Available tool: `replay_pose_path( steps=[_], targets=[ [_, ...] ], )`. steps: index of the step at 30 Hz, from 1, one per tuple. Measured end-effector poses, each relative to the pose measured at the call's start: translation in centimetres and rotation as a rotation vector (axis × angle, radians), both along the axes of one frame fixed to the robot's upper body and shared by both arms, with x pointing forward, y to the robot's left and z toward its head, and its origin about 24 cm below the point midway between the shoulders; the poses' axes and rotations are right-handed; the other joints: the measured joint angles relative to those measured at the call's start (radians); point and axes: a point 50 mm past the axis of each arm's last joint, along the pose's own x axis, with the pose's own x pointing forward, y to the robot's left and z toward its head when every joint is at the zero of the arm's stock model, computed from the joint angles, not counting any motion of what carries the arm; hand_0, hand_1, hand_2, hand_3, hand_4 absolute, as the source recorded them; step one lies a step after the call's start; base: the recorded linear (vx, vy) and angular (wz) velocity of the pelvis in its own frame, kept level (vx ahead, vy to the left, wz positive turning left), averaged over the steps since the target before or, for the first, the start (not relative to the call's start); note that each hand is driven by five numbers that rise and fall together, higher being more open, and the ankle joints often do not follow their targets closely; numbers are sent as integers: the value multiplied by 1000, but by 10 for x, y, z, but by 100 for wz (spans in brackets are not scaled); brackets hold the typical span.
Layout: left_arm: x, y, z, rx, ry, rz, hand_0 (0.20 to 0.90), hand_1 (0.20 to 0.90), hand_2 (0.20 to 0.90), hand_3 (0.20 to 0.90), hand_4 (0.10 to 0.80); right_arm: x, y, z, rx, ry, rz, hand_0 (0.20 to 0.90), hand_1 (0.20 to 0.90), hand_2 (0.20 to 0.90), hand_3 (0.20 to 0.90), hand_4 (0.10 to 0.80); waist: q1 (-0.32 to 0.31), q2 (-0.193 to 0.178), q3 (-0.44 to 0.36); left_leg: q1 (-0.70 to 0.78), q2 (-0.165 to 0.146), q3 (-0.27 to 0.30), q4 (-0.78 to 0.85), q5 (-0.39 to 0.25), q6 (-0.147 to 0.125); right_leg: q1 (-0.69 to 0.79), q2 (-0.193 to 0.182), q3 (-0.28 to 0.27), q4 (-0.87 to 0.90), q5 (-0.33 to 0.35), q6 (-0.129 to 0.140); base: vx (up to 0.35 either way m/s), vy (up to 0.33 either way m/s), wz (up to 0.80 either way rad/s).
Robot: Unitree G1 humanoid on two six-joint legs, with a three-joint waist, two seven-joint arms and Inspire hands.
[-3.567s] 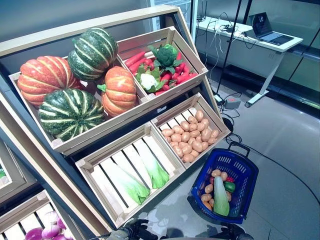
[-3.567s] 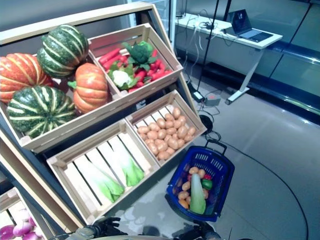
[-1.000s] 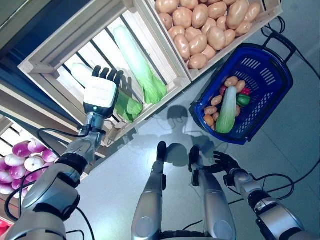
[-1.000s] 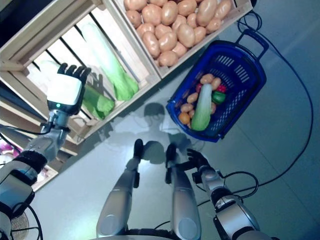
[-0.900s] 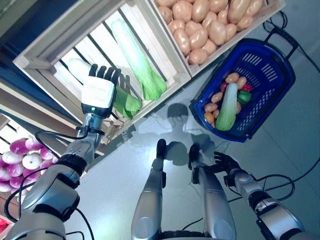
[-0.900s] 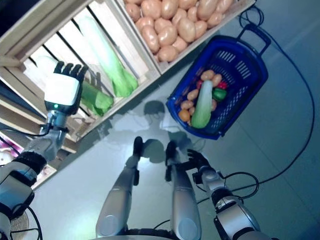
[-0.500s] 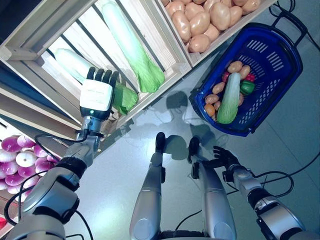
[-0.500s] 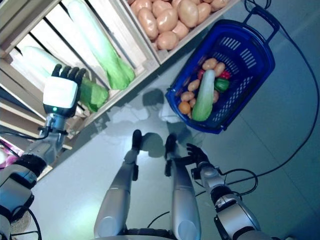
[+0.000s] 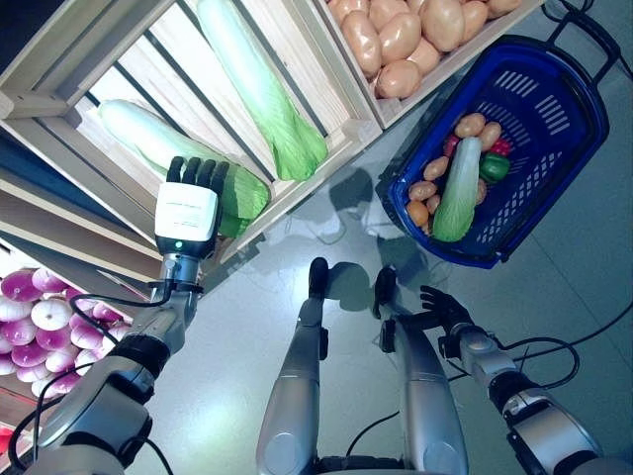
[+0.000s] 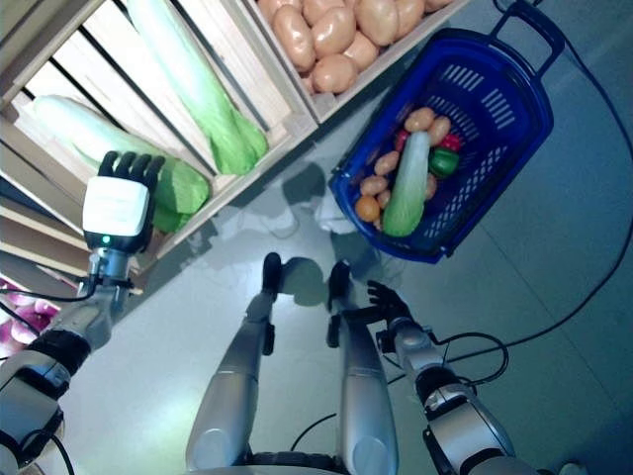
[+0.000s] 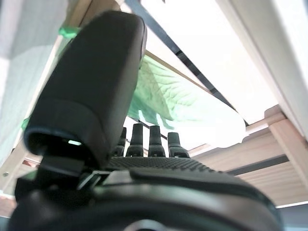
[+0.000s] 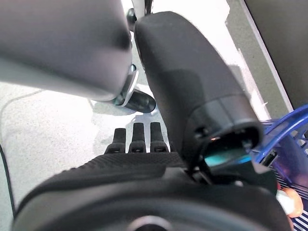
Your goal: Put vegetables into the basket
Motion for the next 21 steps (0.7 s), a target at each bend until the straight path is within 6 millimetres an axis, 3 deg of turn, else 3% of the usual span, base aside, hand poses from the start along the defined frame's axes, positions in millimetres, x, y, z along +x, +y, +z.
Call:
replay_pose_path(
  steps=[10, 21],
  targets=[
    [12, -5, 20, 58, -88, -60, 900, 900, 900, 900, 800, 3, 2, 5, -3, -22, -9, 900, 900, 900, 900, 800, -28, -2, 0, -47, 0, 2, 52, -16, 0, -34, 3, 4, 21, 3, 4, 5, 5, 0],
    [24, -8, 35, 122, -81, -77, 900, 900, 900, 900, 800, 6, 5, 8, 30, -39, -22, 900, 900, 900, 900, 800, -55, -30, 0, -78, 0, 24, 75, -24, 4, -69, 6, 31, 32, 10, 11, 10, 31, -5]
  ],
)
